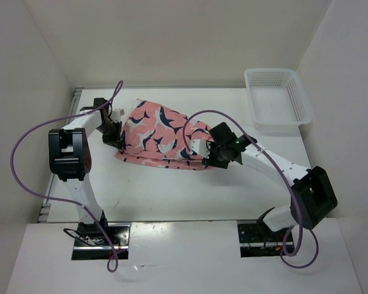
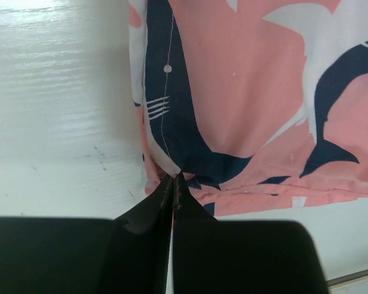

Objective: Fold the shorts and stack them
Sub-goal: Fold the shorts

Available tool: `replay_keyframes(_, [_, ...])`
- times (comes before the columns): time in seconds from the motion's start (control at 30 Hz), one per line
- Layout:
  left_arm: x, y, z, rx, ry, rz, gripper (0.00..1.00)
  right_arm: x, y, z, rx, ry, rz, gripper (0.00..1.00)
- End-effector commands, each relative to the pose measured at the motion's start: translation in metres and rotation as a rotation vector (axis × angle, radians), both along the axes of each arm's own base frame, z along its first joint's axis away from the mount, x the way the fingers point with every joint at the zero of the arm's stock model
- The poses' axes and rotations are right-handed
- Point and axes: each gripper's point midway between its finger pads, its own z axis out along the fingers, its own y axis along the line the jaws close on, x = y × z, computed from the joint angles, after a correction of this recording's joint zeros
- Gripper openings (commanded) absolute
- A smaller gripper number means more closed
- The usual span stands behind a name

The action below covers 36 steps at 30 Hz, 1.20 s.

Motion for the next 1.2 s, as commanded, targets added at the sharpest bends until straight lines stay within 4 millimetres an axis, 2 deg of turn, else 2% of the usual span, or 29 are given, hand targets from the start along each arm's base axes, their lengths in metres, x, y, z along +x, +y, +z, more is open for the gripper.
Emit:
replay_keyframes(0.0, [0.001, -0.001, 0.031, -0.001, -0.055, -0.006, 0.0, 0.013, 0.004, -0.004, 0.01, -0.042, -0.026, 0.54])
replay_keyframes(0.17, [0.003, 0.005, 0.043, 0.036, -0.084, 0.003, 0.0, 0.023, 0.008, -0.013, 0.025, -0.063, -0.066, 0.58])
replay_keyframes(0.23, [0.004, 0.005, 0.049, 0.036, -0.093, 0.003, 0.0, 0.028, 0.009, -0.017, 0.025, -0.08, -0.073, 0.54])
replay_keyframes(0.3, [0.005, 0.005, 0.056, 0.037, -0.104, 0.003, 0.0, 0.029, 0.003, -0.026, -0.001, -0.084, -0.087, 0.41])
replay_keyframes(0.37, [0.006, 0.005, 0.061, 0.038, -0.113, 0.003, 0.0, 0.035, 0.003, -0.022, -0.017, -0.117, -0.07, 0.27])
replay_keyframes(0.4, [0.006, 0.005, 0.065, 0.039, -0.124, 0.004, 0.0, 0.036, -0.001, -0.021, -0.032, -0.128, -0.081, 0.11])
replay_keyframes(0.47, [0.01, 0.011, 0.078, 0.05, -0.146, 0.016, 0.0, 0.048, 0.003, -0.004, -0.015, -0.179, -0.095, 0.0])
replay_keyframes(0.53, [0.012, 0.015, 0.098, 0.054, -0.179, 0.026, 0.0, 0.056, -0.001, 0.01, -0.006, -0.207, -0.118, 0.0])
replay_keyframes(0.6, [0.012, 0.02, 0.116, 0.058, -0.204, 0.04, 0.0, 0.064, -0.004, 0.032, 0.013, -0.257, -0.133, 0.0])
replay_keyframes(0.63, [0.006, 0.03, 0.119, 0.058, -0.18, 0.065, 0.0, 0.067, -0.008, 0.035, 0.002, -0.259, -0.132, 0.0])
replay_keyframes(0.7, [0.001, 0.025, 0.143, 0.003, -0.205, 0.064, 0.0, 0.066, -0.011, 0.048, 0.011, -0.274, -0.126, 0.0])
replay_keyframes(0.73, [-0.015, 0.014, 0.142, -0.074, -0.143, 0.053, 0.0, 0.065, -0.007, 0.05, 0.021, -0.266, -0.098, 0.0])
replay_keyframes(0.77, [-0.025, 0.007, 0.146, -0.106, -0.117, 0.046, 0.0, 0.06, -0.011, 0.049, 0.017, -0.245, -0.086, 0.0])
replay_keyframes(0.8, [-0.046, 0.0, 0.138, -0.139, -0.039, 0.046, 0.0, 0.059, -0.014, 0.051, 0.02, -0.242, -0.07, 0.0])
replay_keyframes(0.9, [-0.08, -0.009, 0.109, -0.151, 0.109, 0.043, 0.0, 0.049, -0.01, 0.045, 0.019, -0.195, -0.014, 0.0])
replay_keyframes(0.93, [-0.099, -0.011, 0.087, -0.141, 0.2, 0.042, 0.0, 0.046, -0.008, 0.039, 0.018, -0.17, 0.006, 0.0])
replay_keyframes(0.97, [-0.109, -0.008, 0.073, -0.103, 0.26, 0.04, 0.0, 0.041, -0.011, 0.032, 0.006, -0.149, 0.007, 0.0])
replay_keyframes(1.07, [-0.125, -0.009, 0.047, -0.085, 0.335, 0.033, 0.02, 0.027, -0.018, 0.01, -0.036, -0.085, 0.039, 0.0])
replay_keyframes(1.17, [-0.131, -0.008, 0.039, -0.064, 0.362, 0.024, 0.05, 0.015, -0.023, -0.005, -0.062, -0.044, 0.064, 0.0])
